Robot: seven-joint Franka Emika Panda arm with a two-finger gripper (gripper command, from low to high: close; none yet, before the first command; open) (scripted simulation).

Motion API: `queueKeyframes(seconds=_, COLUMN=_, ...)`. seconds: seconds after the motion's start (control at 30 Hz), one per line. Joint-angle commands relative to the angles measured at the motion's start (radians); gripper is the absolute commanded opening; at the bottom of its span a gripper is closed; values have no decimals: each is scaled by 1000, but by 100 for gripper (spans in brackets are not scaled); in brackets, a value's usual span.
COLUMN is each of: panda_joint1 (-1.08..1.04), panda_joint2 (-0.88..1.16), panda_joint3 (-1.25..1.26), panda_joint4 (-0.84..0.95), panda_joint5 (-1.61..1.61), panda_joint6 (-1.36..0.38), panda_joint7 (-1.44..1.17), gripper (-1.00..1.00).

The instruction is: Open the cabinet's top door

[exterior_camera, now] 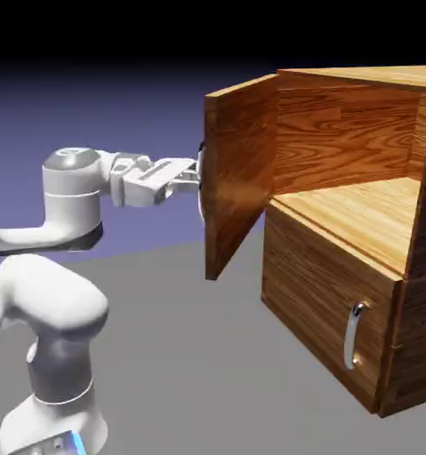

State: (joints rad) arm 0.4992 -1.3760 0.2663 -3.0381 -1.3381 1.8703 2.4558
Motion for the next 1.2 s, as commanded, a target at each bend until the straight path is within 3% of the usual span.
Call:
queueKeyframes(seconds=0.0, panda_joint1=5, panda_joint2=13, panda_joint3=36, panda_joint4=10, panda_joint5=37, panda_joint6=-28, panda_joint7=4, gripper=-100)
queueKeyframes(seconds=0.43, panda_joint1=-116, panda_joint2=305, panda_joint3=507, panda_joint4=297, panda_joint5=463, panda_joint6=-400, panda_joint7=99, gripper=-100)
queueKeyframes(seconds=0.8, panda_joint1=-481, panda_joint2=514, panda_joint3=883, panda_joint4=686, panda_joint5=668, panda_joint6=-708, panda_joint7=162, gripper=-100)
queueKeyframes(seconds=1.17, panda_joint1=-880, panda_joint2=517, panda_joint3=1179, panda_joint4=1032, panda_joint5=776, panda_joint6=-918, panda_joint7=135, gripper=-100)
